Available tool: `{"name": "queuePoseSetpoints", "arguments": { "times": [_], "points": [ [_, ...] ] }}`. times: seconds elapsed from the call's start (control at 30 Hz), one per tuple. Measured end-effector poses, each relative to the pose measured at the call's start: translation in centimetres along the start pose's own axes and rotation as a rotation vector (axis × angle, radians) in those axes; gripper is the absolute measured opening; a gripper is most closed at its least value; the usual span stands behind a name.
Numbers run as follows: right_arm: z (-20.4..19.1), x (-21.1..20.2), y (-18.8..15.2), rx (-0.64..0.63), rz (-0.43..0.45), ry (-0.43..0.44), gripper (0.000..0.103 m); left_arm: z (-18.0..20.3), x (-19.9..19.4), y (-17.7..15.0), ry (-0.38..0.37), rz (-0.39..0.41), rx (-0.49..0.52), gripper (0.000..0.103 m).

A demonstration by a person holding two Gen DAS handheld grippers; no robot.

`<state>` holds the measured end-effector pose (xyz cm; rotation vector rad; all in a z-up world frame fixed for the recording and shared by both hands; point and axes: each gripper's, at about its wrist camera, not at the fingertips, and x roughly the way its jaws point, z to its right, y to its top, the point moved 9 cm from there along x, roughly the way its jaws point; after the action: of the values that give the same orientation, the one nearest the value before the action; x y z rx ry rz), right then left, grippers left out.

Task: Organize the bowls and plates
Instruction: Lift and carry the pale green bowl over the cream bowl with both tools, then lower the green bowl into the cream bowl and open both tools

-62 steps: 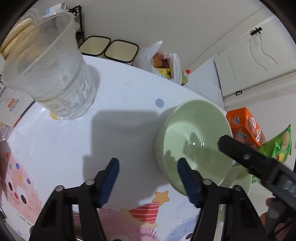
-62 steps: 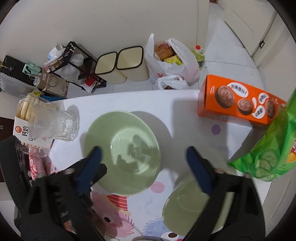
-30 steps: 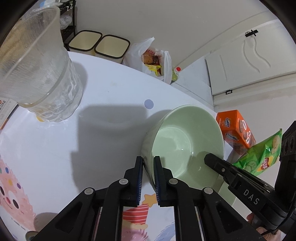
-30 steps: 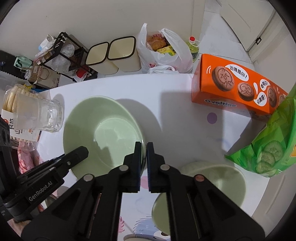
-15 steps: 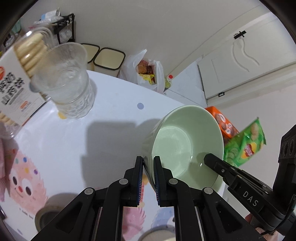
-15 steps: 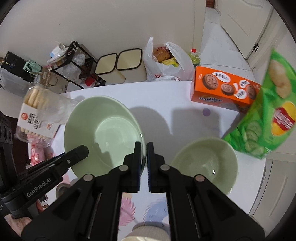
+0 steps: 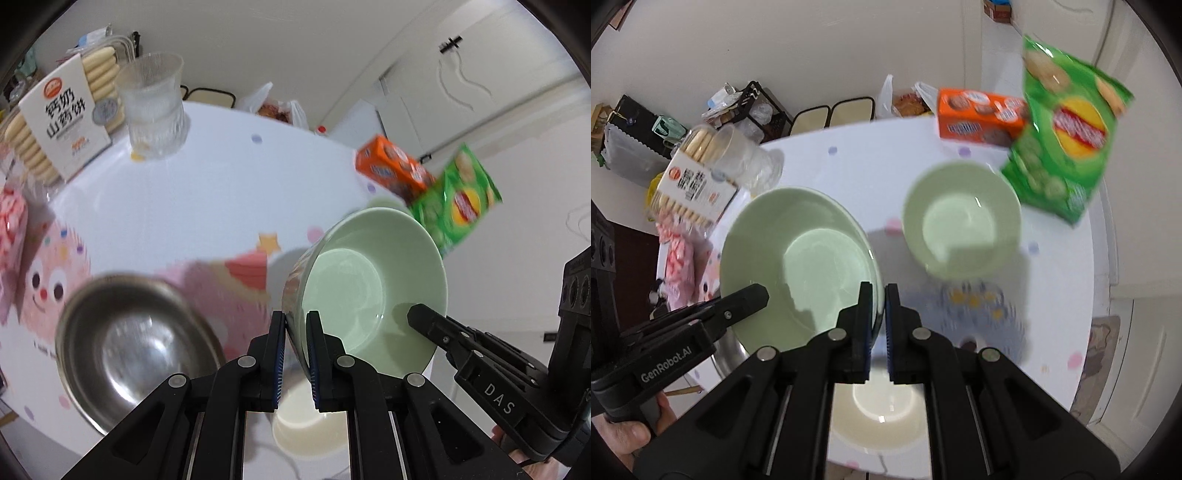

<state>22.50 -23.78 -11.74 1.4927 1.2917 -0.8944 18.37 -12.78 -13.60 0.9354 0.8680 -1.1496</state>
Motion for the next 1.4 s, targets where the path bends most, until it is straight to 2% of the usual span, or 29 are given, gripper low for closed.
{"name": "queuePoseSetpoints", "arguments": {
  "times": [0.23,0.33,0.57,1.0,1.4],
  "points": [
    [1.5,-0.8,-5.7,0.011,-0.037,-0.011,0.008,0.5,0.9,-5.7,0.004,-0.066,0.012,0.01],
    [2.1,-0.6,-7.9,0.016,-0.058,-0.012,0.009,0.6,1.3,-7.3,0.007,-0.087,0.014,0.01],
    [2.8,0.3,-10.6,0.024,-0.099,-0.012,0.009,0.3,2.6,-9.8,0.022,-0.12,0.013,0.01],
    [3.7,2.0,-13.3,0.035,-0.147,-0.026,0.009,-0.6,4.6,-11.7,0.047,-0.156,0.002,0.01],
    [3.5,2.8,-13.7,0.027,-0.157,-0.048,0.008,-0.7,4.8,-11.6,0.062,-0.148,0.007,0.01]
  ]
}}
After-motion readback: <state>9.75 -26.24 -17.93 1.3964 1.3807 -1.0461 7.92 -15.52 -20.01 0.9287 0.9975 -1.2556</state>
